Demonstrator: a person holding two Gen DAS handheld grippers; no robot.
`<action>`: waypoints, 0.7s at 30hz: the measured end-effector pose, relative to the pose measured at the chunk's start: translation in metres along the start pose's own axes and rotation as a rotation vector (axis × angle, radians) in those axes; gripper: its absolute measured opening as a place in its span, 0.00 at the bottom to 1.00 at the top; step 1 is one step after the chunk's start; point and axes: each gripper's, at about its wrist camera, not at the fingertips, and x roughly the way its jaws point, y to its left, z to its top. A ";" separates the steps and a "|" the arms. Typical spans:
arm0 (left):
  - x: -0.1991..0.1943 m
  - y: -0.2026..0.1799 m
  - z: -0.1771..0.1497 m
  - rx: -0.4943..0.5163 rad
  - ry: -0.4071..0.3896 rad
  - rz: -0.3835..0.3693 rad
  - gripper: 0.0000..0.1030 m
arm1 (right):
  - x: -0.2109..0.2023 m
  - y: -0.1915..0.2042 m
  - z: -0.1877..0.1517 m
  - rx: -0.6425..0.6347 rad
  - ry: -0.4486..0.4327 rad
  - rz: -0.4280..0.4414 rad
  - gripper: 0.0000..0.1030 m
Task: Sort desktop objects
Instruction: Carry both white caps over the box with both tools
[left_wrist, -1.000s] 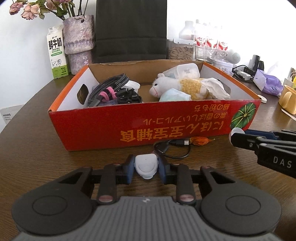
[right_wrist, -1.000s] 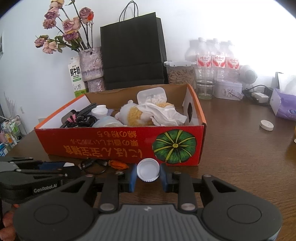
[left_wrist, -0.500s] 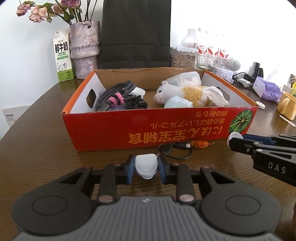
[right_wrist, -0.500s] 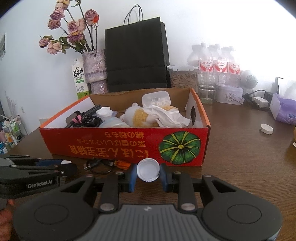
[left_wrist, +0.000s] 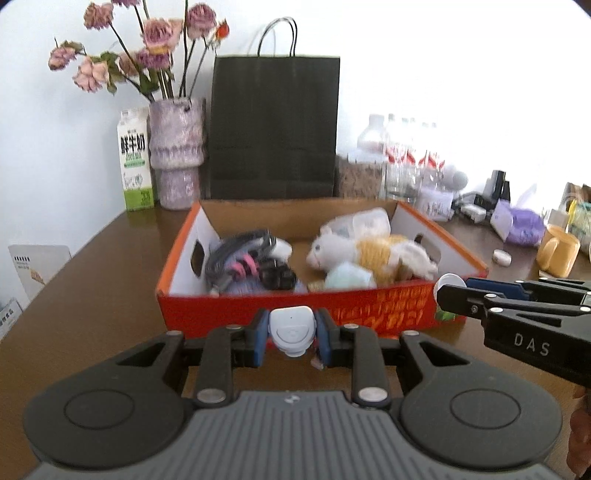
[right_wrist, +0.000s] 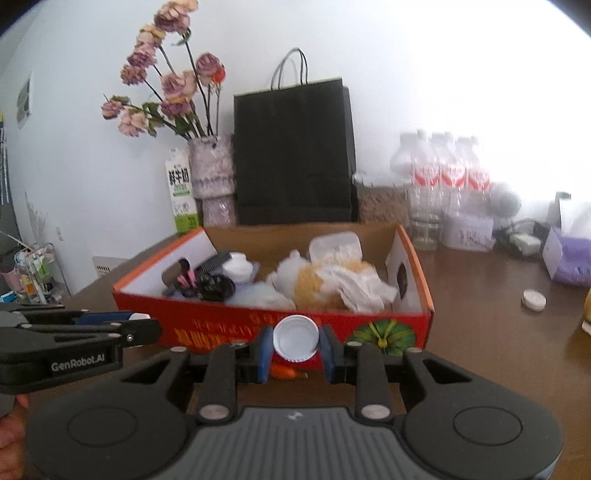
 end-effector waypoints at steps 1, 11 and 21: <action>-0.002 0.000 0.004 -0.002 -0.013 -0.001 0.27 | -0.001 0.001 0.004 -0.005 -0.009 0.001 0.25; 0.001 0.002 0.039 -0.010 -0.095 -0.009 0.27 | 0.004 0.014 0.043 -0.032 -0.082 0.011 0.25; 0.038 0.011 0.069 -0.020 -0.112 -0.006 0.27 | 0.045 0.018 0.066 -0.034 -0.081 0.018 0.25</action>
